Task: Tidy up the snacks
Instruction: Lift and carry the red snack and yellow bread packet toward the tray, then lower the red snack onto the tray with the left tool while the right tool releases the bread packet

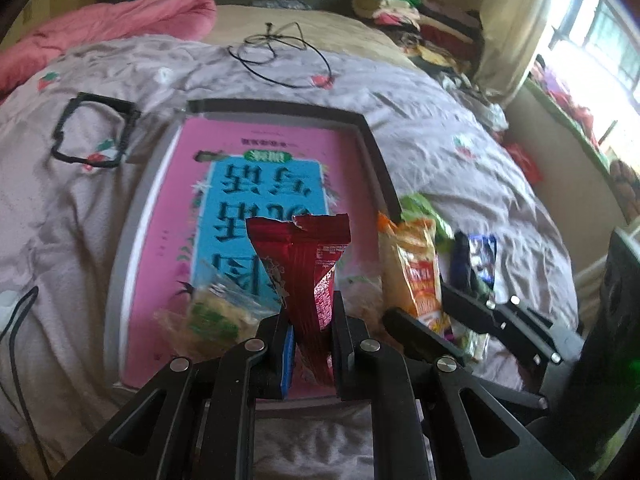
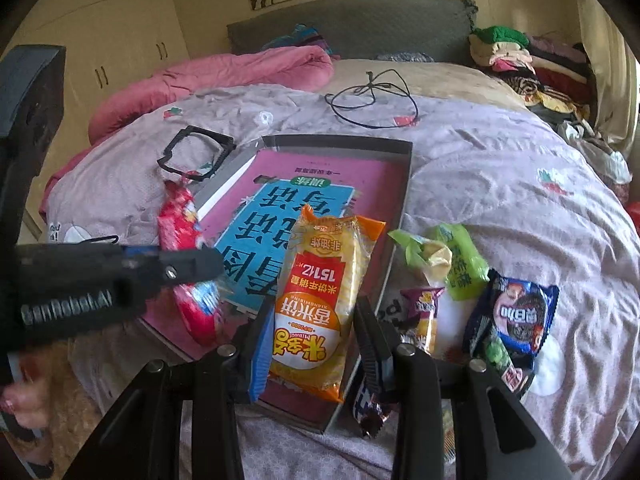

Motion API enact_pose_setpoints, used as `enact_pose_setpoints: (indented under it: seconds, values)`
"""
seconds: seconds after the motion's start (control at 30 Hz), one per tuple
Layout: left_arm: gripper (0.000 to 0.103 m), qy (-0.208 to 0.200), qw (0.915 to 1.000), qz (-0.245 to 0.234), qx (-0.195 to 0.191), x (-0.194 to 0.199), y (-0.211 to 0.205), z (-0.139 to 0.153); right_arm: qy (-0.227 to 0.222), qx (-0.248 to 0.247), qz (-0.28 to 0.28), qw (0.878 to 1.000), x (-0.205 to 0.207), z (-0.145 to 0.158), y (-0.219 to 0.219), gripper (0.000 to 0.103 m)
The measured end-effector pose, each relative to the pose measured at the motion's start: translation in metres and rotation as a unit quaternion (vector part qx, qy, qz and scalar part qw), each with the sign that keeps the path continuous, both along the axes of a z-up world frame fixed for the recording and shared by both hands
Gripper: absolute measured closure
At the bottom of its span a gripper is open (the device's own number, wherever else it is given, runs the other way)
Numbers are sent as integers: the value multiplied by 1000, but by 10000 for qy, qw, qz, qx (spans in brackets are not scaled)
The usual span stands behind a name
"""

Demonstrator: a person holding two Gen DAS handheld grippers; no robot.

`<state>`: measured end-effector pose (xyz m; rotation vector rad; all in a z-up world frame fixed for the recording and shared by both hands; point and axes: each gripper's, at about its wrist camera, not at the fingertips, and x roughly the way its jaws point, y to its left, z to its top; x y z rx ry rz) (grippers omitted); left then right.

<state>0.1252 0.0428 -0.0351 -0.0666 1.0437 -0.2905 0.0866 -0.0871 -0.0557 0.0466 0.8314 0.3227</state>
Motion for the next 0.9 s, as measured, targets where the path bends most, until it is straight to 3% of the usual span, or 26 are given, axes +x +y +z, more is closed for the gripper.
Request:
enact_pose_setpoints:
  seconds: [0.53,0.9]
  values:
    - [88,232,9996,86,141,8,4,-15,135,40,127,9998,0,-6,4,63]
    - [87,239,9995,151,155,9,6,-15,96,-3,256,9996,-8,-6,7,52]
